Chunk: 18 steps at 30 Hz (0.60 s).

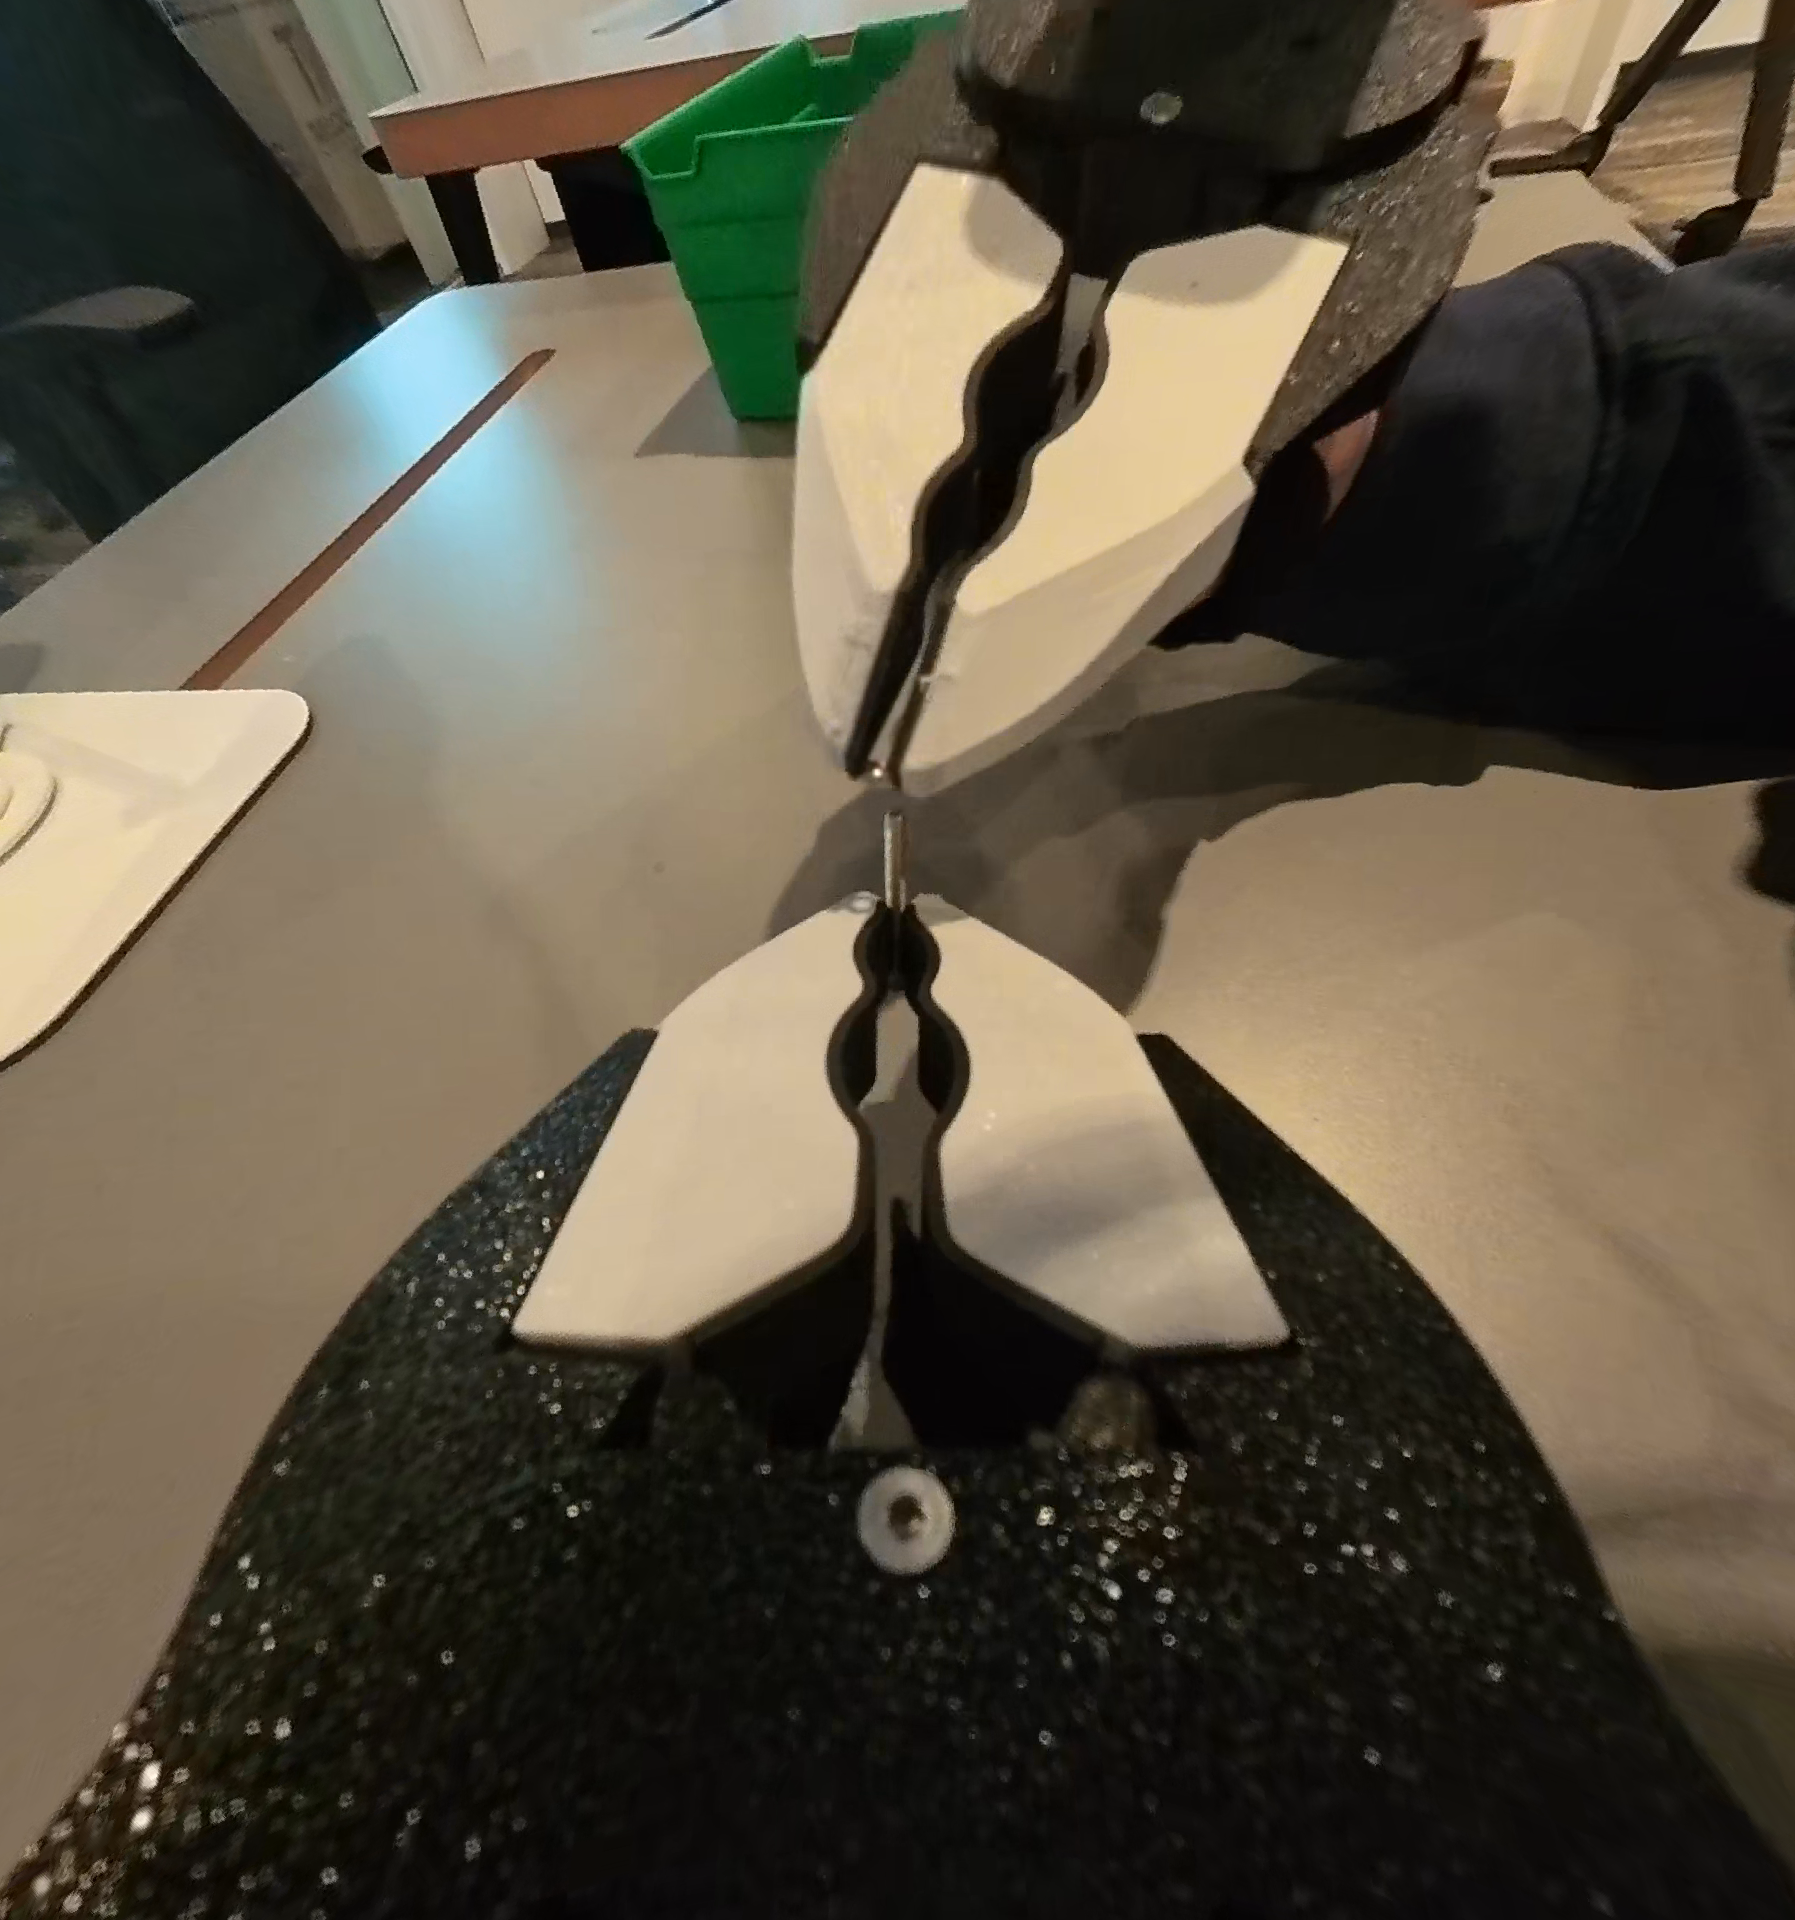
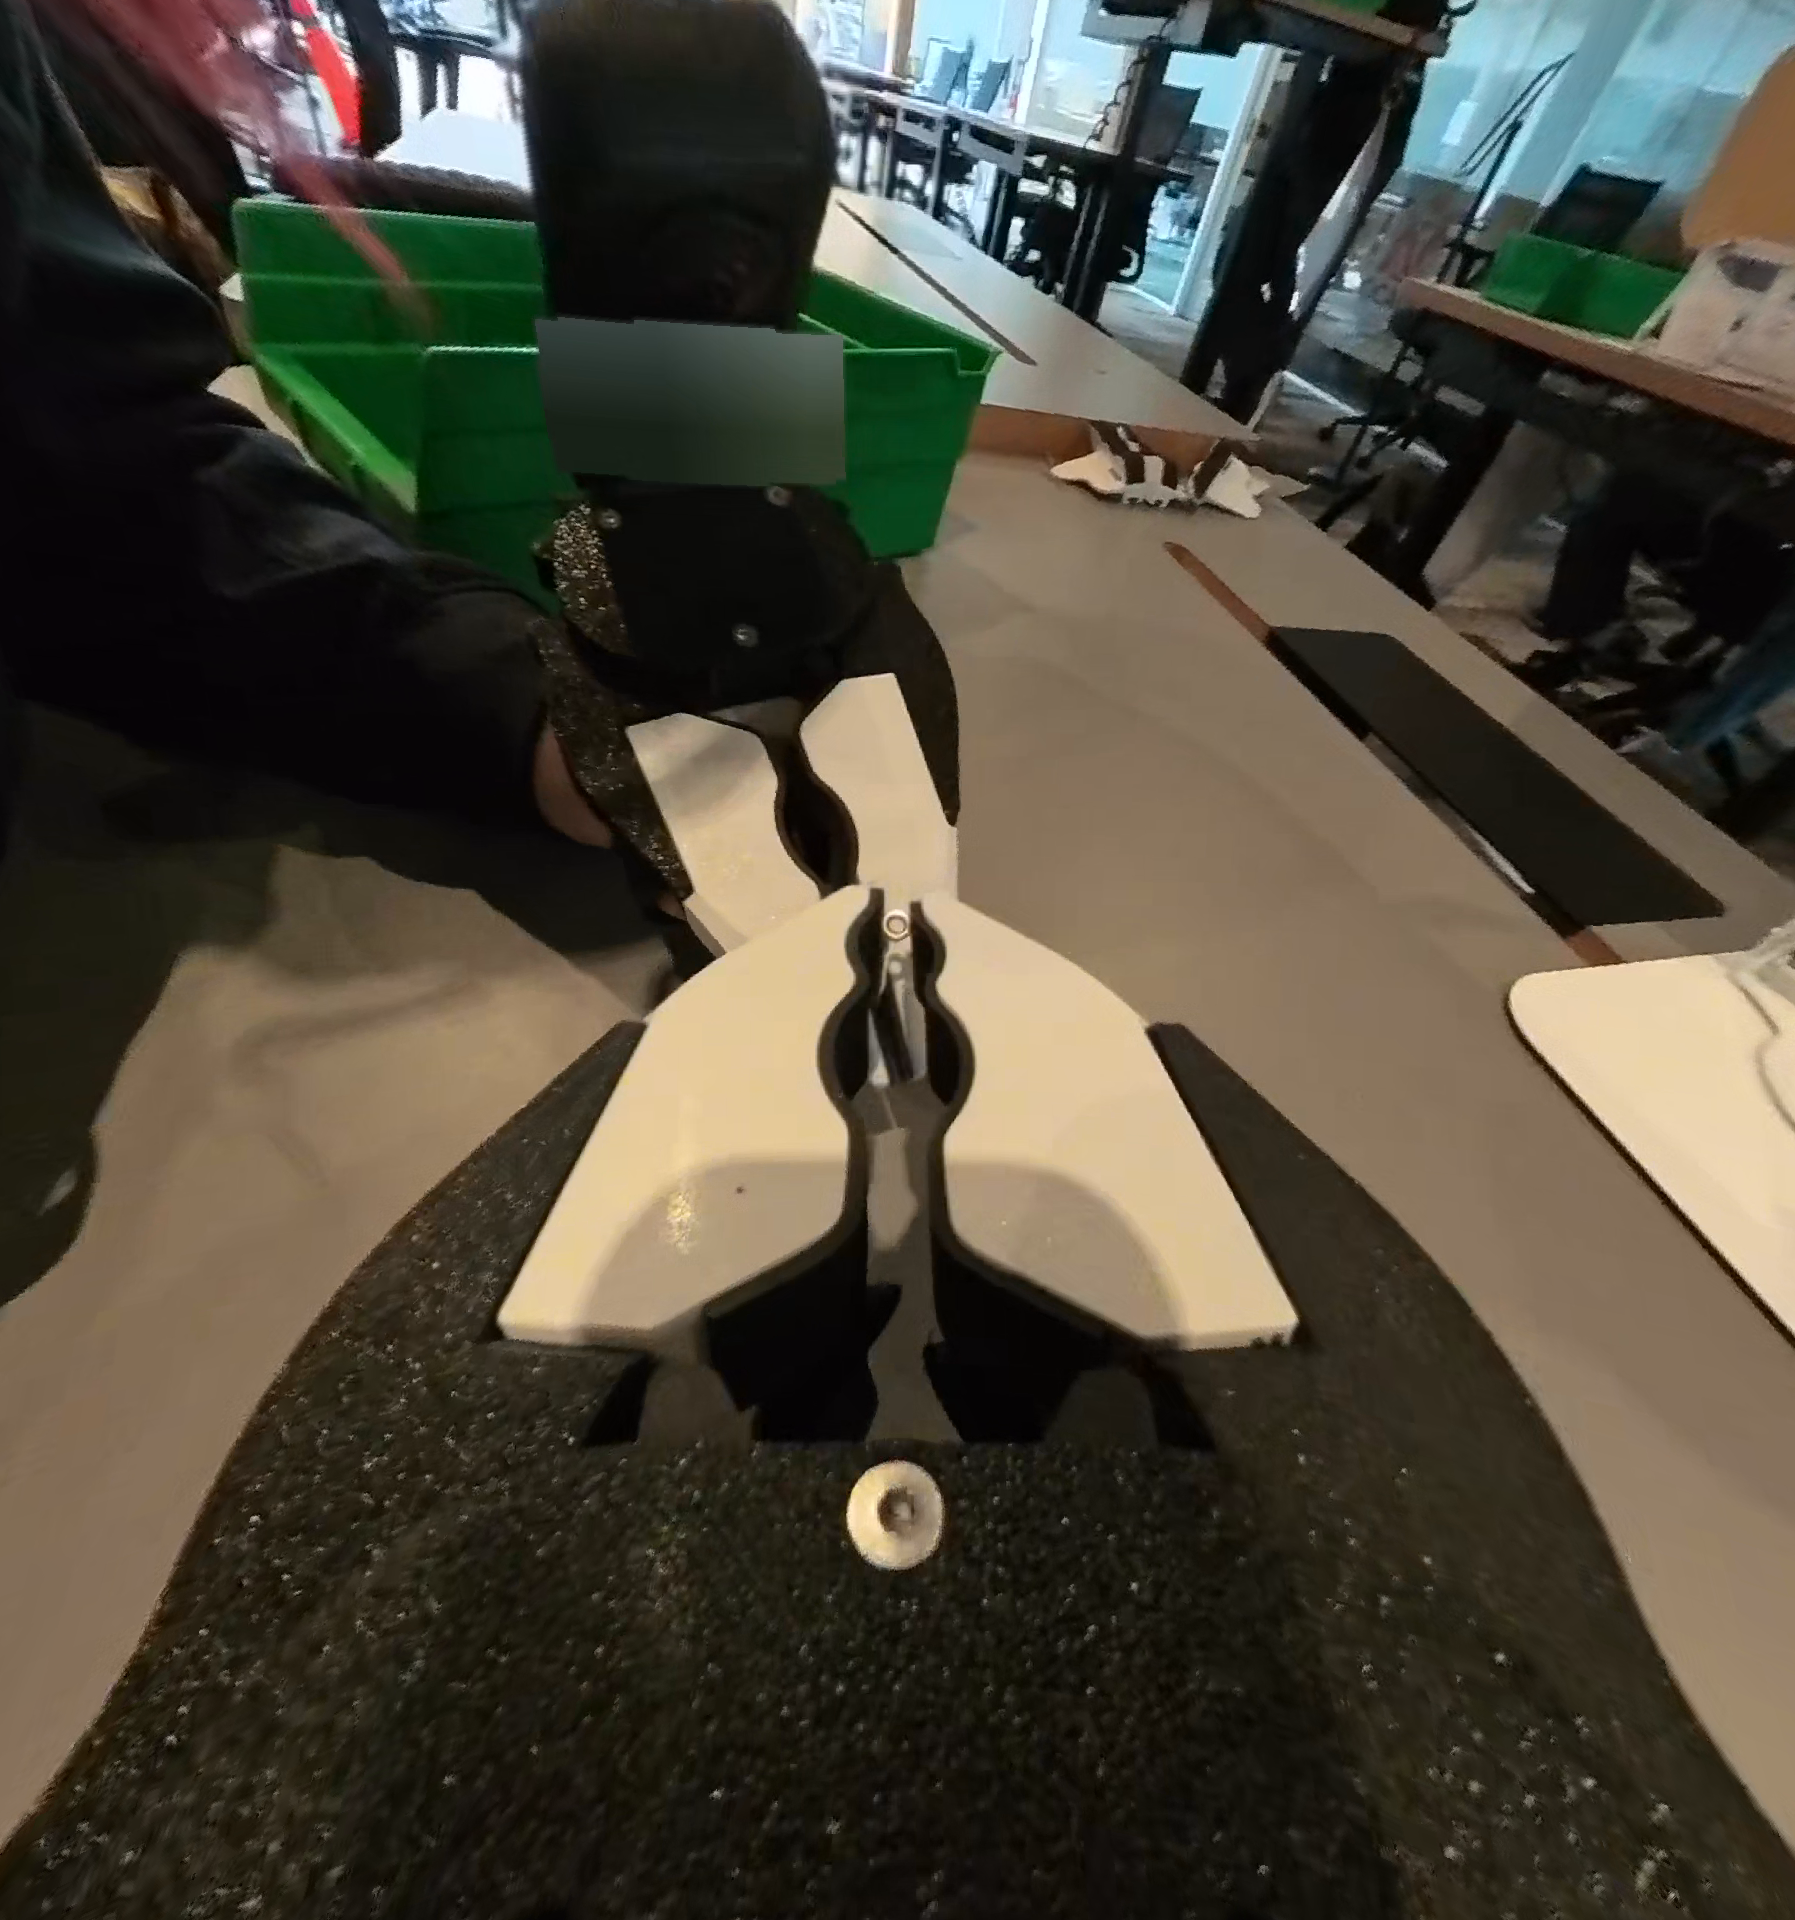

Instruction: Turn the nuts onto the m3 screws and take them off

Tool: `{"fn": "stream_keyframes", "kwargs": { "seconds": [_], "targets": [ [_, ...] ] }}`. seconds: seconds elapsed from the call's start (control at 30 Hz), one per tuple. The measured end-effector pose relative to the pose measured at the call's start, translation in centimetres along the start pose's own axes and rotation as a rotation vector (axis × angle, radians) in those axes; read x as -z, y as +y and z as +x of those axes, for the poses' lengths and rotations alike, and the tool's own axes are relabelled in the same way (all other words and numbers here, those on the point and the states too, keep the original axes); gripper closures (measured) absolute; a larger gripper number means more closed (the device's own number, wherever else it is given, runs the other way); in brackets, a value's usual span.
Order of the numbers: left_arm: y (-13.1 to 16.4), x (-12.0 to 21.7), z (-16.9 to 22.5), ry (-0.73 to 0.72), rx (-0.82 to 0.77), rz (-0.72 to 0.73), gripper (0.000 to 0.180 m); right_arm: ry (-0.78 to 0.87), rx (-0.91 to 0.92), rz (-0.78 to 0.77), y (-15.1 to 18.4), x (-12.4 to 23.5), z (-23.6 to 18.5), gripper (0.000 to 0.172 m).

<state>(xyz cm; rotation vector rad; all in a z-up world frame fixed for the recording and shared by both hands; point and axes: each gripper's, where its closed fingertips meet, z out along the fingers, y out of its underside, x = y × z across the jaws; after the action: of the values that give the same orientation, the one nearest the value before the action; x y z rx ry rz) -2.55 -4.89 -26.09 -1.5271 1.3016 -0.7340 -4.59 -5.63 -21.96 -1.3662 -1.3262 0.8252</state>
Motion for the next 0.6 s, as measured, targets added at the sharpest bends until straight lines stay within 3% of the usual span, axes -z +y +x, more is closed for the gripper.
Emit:
{"fn": "stream_keyframes", "kwargs": {
  "seconds": [0.6],
  "targets": [
    [-0.02,-0.01,0.15,0.020,0.008,0.001,0.179,-0.046,-0.064,-0.014,0.41,-0.21,-0.27,0.167]
  ]
}}
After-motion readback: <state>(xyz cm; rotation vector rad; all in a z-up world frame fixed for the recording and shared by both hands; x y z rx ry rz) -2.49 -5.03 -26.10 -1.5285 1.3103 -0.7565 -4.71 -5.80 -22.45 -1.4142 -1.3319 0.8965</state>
